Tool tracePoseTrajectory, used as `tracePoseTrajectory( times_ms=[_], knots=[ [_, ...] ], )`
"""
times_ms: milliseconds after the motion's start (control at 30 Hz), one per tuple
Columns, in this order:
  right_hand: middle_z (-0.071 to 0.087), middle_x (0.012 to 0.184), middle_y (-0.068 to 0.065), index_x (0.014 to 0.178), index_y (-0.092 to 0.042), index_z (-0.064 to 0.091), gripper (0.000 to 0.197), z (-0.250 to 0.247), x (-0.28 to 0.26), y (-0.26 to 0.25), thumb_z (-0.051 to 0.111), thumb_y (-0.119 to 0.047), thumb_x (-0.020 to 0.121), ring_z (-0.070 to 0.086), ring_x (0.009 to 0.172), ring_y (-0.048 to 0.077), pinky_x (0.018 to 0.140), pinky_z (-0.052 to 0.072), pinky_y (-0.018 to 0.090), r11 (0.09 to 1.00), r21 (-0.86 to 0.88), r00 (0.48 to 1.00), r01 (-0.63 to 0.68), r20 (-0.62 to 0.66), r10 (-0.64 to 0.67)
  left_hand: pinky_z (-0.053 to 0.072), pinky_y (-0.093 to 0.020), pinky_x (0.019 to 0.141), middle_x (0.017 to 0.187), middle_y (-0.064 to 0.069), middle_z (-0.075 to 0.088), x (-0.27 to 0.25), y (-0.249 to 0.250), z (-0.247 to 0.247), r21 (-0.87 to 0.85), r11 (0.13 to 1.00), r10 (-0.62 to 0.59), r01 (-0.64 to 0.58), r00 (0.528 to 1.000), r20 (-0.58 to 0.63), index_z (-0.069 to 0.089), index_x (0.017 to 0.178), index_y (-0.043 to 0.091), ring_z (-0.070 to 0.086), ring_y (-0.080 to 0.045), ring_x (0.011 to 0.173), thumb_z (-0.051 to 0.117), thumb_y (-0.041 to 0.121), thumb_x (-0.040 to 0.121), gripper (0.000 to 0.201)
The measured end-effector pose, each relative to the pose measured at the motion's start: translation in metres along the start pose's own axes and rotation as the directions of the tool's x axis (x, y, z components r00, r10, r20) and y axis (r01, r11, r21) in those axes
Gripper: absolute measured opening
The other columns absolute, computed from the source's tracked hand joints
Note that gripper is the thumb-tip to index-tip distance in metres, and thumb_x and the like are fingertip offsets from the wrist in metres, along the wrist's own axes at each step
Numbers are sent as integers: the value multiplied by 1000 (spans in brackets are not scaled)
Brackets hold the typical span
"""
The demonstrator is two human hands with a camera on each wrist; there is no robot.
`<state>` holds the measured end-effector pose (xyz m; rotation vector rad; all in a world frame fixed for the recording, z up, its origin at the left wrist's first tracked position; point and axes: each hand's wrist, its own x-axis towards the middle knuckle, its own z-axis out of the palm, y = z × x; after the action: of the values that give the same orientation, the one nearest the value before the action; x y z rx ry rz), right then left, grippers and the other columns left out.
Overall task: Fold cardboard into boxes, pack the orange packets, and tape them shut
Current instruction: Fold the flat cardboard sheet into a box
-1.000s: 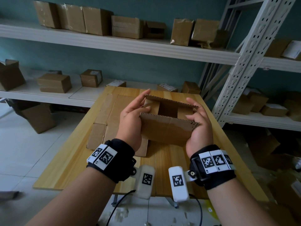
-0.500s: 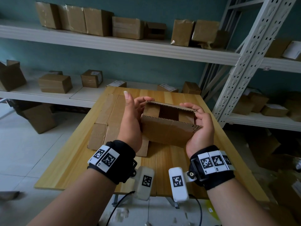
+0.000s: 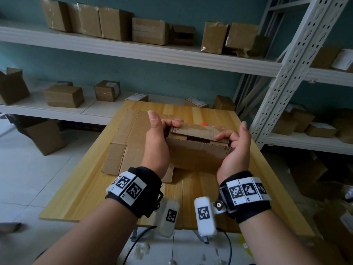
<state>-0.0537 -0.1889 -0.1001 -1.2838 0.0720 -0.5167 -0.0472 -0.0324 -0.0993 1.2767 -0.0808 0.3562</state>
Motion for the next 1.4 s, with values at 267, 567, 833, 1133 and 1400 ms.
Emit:
tracePoseTrajectory(
  times_ms=[267,567,833,1133,1400],
  knots=[
    [81,106,-1,67,-16,65,56,3,-4,-8,41,-42,110,73,102,16,85,52,37,1000,7,999,18,-42,-18,56,-19,85,121,6,74,-5,2,-4,102,982,144,-156,982,120,69,104,17,67,-3,113,83,58,81,49],
    [80,93,-10,99,-17,79,72,7,-11,-15,37,-74,90,74,80,4,63,58,23,996,-87,1000,19,-4,-19,56,-49,106,116,0,75,2,-6,-3,114,981,152,-156,988,39,65,100,17,69,-12,116,83,32,91,25],
    [79,108,-5,104,-29,80,11,6,-8,-9,76,-25,95,74,104,19,90,63,46,997,-83,988,-4,153,17,59,-45,100,114,3,74,6,-3,-8,159,981,115,-113,993,-7,66,104,18,69,-14,109,83,29,91,24],
    [76,121,-2,104,-30,78,23,0,-3,-3,74,-9,94,72,114,23,101,58,56,998,-60,986,-19,164,29,52,-13,81,117,14,72,5,0,-8,199,978,67,-64,998,-10,74,120,27,64,6,101,57,27,109,20],
    [77,114,-3,96,-33,79,26,-2,-2,-6,66,-10,99,69,117,23,109,51,58,999,-40,991,11,134,-6,42,-7,104,153,16,56,-6,6,-5,298,946,110,-128,991,75,56,153,24,49,7,136,51,32,112,42]
  ],
)
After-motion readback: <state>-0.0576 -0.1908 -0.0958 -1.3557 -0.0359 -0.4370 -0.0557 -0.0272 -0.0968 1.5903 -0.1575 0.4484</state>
